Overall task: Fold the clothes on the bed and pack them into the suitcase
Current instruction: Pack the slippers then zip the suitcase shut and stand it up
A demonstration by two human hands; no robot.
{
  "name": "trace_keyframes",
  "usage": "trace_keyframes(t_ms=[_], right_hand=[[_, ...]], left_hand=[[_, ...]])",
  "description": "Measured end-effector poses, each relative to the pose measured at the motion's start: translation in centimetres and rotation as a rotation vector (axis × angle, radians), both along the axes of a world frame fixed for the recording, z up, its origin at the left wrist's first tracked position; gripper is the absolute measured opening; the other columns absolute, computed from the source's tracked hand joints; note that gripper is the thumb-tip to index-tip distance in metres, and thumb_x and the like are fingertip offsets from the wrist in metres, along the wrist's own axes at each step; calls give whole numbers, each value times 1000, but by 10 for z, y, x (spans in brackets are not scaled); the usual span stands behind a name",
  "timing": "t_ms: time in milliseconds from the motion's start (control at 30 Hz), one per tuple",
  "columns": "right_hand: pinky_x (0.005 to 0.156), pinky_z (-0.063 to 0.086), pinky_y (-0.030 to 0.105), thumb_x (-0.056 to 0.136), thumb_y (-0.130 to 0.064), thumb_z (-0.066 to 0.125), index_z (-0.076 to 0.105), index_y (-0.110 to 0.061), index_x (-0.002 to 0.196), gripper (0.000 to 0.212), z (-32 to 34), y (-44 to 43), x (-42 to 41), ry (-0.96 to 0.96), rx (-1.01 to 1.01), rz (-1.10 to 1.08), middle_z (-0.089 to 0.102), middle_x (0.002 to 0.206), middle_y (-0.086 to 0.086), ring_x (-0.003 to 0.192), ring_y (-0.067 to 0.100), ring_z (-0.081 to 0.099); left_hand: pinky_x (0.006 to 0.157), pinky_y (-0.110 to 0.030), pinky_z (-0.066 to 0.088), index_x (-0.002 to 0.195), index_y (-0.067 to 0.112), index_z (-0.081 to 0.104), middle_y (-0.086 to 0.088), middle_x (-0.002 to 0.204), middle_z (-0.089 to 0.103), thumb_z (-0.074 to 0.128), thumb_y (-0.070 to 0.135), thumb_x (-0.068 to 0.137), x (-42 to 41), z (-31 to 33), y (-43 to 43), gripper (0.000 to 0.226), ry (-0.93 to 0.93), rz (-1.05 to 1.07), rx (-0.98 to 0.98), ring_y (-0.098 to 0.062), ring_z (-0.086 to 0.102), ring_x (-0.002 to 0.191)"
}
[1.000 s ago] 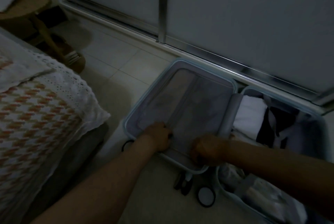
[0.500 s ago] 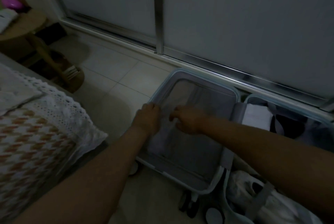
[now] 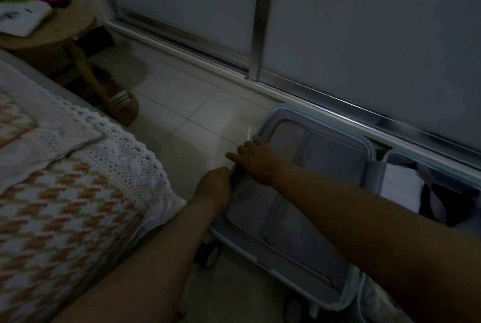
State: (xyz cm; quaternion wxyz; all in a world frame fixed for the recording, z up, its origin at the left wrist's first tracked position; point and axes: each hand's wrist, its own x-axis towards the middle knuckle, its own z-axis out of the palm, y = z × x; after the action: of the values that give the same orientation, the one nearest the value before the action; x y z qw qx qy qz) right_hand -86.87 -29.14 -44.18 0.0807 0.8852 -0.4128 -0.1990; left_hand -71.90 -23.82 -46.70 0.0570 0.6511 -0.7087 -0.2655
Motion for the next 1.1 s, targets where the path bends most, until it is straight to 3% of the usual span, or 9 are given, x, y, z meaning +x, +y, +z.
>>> trace_keyframes(t_ms=[200,333,467,567,667,733,833,933,1100], right_hand=[[91,43,43,84,-32,68,68,-22,109,26,49,6,-10,69,-158,164,61,112,9,102,29,56],[76,52,45,68,-20,80,70,-11,91,27,98,17,-44,-78,-246,246,67,97,13,86,32,64],[81,49,46,85,-19,29,60,-8,105,38,149,42,-89,-198,-223,172,65,97,16,85,34,63],[78,50,43,84,-16,29,55,-11,104,34,188,69,-128,-236,-270,149,64,97,13,83,32,61],[88,50,46,85,-10,46,60,-12,106,25,214,102,-176,-362,-272,98,63,110,13,100,33,60],[104,43,49,80,-3,55,66,-10,108,31,223,127,-209,-577,-227,-68,55,129,20,123,37,51],[114,32,44,82,-1,52,64,-20,125,48,238,164,-237,-1108,48,-685,28,154,12,142,28,26],[107,38,40,92,-33,52,42,-31,145,53,249,191,-249,-1588,201,-1134,35,152,0,135,24,39],[114,30,41,50,-92,54,25,-21,151,127,241,235,-309,-1397,74,-1489,29,156,6,138,29,35]], left_hand=[[70,-32,52,105,8,65,-10,102,67,61,27,85,-11,58,7,27,42,-25,-63,-24,62,88],[63,-21,47,106,23,65,5,92,67,67,43,78,-16,113,16,34,193,-21,-87,-9,61,81],[86,-36,51,113,25,62,0,107,62,39,86,74,-49,157,30,76,475,3,62,-14,60,96],[81,-24,48,111,25,61,1,106,67,30,61,97,-87,191,42,50,759,106,278,-8,60,91],[77,-24,47,134,14,53,-3,123,60,42,57,95,-124,216,50,59,634,-11,274,-10,59,94],[67,-24,48,133,10,51,-3,113,60,53,52,92,-149,230,57,59,598,-33,260,-12,60,89],[75,-31,51,133,10,50,-7,118,59,63,53,85,-182,250,75,65,579,-59,207,-20,61,95],[86,-38,53,119,16,59,-4,117,62,61,61,76,-216,262,95,63,592,-146,134,-19,61,95],[92,-27,47,132,18,55,0,123,60,64,51,82,-288,269,133,61,524,-367,132,-14,59,104]])
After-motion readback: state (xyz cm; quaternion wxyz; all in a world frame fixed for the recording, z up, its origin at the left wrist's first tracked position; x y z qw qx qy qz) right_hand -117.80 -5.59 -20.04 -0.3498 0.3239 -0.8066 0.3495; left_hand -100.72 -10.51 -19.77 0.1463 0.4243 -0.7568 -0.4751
